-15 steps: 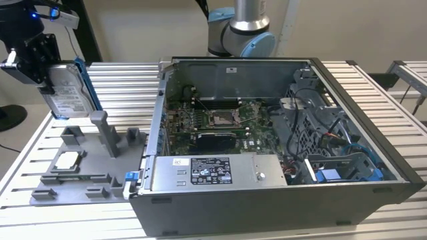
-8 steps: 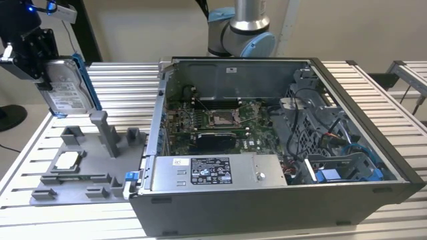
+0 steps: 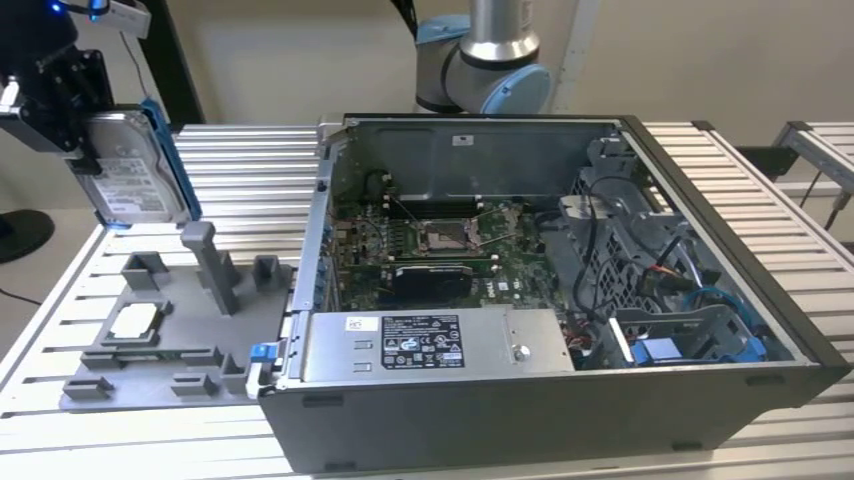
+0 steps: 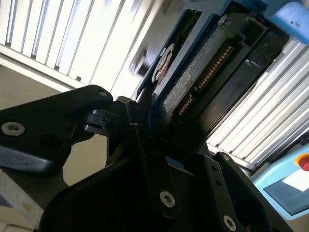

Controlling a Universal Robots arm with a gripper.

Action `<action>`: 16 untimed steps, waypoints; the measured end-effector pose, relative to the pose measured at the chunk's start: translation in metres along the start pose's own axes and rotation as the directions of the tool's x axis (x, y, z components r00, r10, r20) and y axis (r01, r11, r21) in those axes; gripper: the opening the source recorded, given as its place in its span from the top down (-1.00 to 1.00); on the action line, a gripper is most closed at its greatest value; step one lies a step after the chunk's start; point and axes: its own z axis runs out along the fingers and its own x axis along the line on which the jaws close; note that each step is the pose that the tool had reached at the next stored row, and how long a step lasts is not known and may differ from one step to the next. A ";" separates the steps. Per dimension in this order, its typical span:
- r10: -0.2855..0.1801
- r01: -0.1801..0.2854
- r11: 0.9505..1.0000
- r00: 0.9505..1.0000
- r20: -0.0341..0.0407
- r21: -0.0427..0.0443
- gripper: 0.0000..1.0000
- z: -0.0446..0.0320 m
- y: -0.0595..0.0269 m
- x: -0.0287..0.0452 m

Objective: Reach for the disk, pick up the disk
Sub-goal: 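Pick up the disk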

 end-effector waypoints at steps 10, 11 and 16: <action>0.000 0.000 1.000 1.000 0.000 0.000 1.00 -0.0129 0.0003 -0.0002; 0.000 0.000 1.000 1.000 0.000 0.000 1.00 -0.0143 0.0003 -0.0002; 0.000 0.000 1.000 1.000 0.000 0.000 1.00 -0.0207 0.0004 -0.0002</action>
